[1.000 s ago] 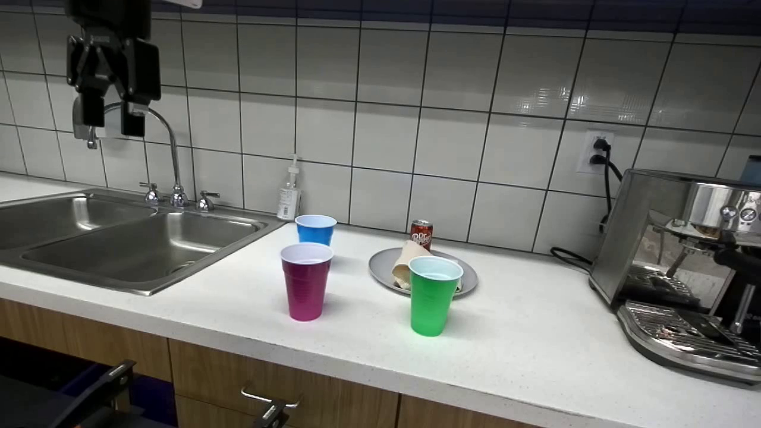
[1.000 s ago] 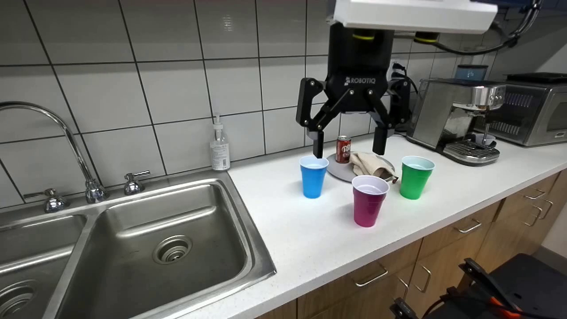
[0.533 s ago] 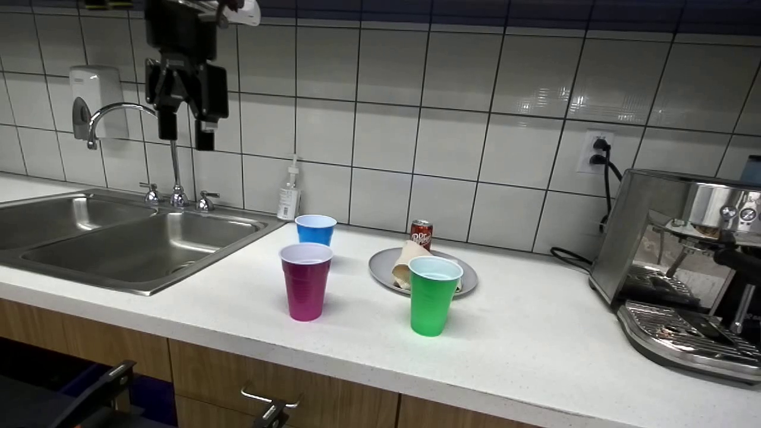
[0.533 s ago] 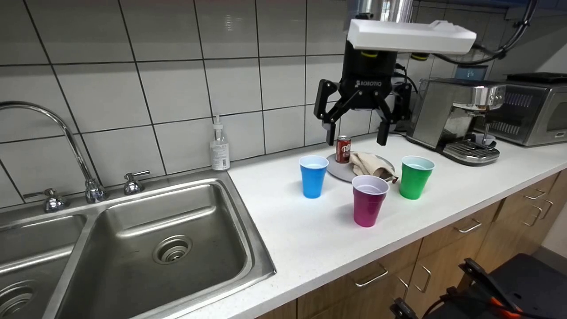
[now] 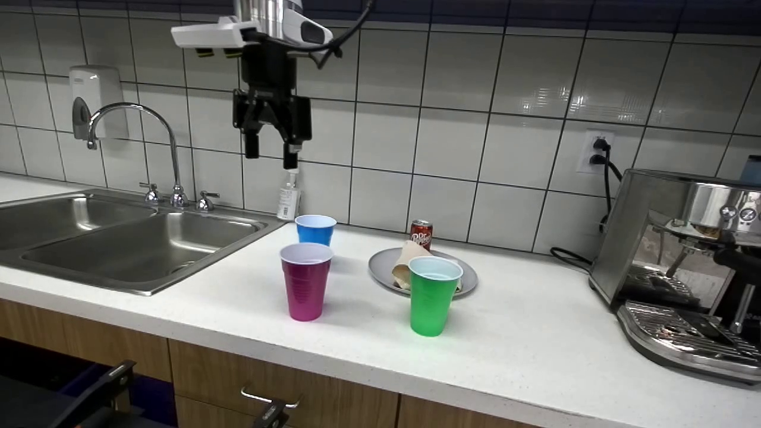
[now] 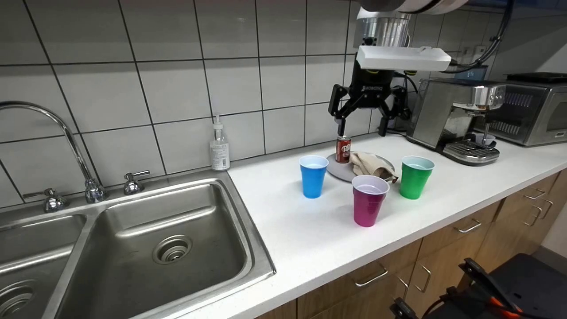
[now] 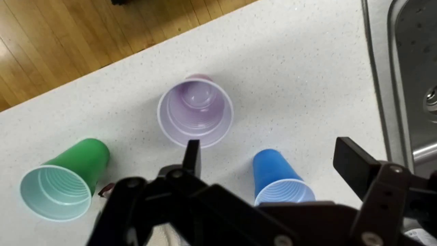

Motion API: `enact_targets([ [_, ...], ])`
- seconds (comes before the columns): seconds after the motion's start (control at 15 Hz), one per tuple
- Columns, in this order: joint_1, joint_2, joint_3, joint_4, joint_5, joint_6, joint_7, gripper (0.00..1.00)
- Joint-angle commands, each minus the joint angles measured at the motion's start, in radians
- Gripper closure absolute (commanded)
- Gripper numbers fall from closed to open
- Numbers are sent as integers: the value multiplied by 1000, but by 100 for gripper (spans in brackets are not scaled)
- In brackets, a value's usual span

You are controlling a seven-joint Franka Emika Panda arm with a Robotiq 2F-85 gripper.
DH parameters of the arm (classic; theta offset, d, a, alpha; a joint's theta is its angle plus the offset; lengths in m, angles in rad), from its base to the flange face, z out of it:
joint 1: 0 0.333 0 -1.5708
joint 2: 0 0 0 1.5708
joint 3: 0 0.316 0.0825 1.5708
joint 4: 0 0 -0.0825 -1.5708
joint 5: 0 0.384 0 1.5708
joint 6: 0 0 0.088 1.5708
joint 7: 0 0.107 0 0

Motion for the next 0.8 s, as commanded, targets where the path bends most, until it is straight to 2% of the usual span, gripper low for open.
enact_targets([
  [0.0, -28, 154, -36, 128, -47, 35, -41, 0],
  [0.73, -58, 476, -155, 428, -56, 64, -139, 0],
])
